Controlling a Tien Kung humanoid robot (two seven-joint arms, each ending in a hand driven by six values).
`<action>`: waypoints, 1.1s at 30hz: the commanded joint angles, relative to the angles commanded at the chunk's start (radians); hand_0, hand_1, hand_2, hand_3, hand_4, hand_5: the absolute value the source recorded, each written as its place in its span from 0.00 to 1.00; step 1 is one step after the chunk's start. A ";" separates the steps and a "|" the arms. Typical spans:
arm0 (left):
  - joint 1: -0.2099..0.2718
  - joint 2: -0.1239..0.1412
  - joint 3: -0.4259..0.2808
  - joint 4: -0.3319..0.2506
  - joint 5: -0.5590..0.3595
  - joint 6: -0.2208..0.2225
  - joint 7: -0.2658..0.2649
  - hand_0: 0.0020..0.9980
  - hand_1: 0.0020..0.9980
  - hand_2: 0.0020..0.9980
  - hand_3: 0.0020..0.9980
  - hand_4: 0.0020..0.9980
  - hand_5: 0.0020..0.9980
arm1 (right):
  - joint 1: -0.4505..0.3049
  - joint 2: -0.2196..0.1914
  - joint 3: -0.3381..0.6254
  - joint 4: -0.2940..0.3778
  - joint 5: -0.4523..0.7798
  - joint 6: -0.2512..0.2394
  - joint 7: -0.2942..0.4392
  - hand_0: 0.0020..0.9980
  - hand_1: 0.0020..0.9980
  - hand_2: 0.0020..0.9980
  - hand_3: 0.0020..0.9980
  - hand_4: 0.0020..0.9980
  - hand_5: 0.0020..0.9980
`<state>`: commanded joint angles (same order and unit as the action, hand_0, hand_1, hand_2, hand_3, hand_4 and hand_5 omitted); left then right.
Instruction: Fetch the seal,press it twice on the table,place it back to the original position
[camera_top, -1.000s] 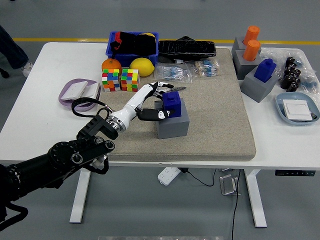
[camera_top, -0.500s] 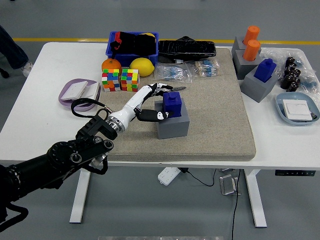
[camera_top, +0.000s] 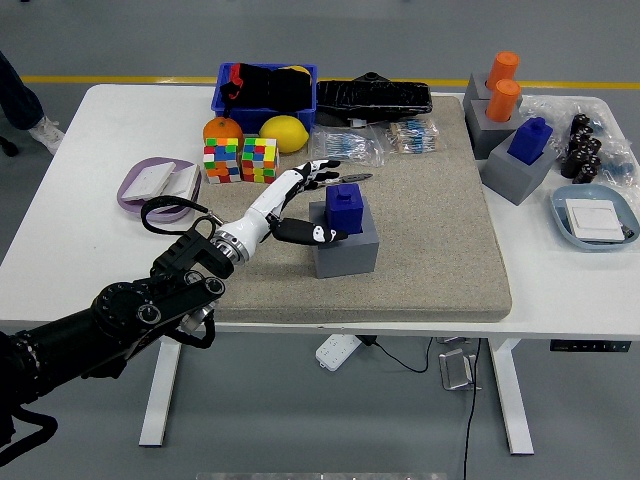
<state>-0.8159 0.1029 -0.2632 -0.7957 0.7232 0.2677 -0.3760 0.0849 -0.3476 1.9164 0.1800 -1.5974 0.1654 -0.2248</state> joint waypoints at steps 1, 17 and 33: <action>0.001 0.002 -0.008 -0.002 0.005 -0.018 0.017 0.95 0.97 0.94 0.98 1.00 0.30 | -0.001 0.000 0.001 0.000 0.000 0.000 -0.001 0.80 0.73 0.74 0.69 0.84 0.51; 0.014 0.020 -0.066 0.023 0.011 -0.141 0.109 1.00 1.00 1.00 1.00 1.00 0.47 | -0.001 0.000 0.003 0.000 -0.002 0.000 -0.001 0.80 0.73 0.74 0.69 0.84 0.51; 0.089 0.154 -0.215 0.074 0.009 -0.104 0.083 1.00 1.00 1.00 1.00 1.00 0.52 | -0.005 -0.001 0.023 0.000 -0.020 0.000 -0.001 0.80 0.73 0.74 0.69 0.84 0.51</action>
<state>-0.7274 0.2571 -0.4778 -0.7213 0.7323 0.1640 -0.2929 0.0795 -0.3487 1.9397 0.1800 -1.6170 0.1651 -0.2262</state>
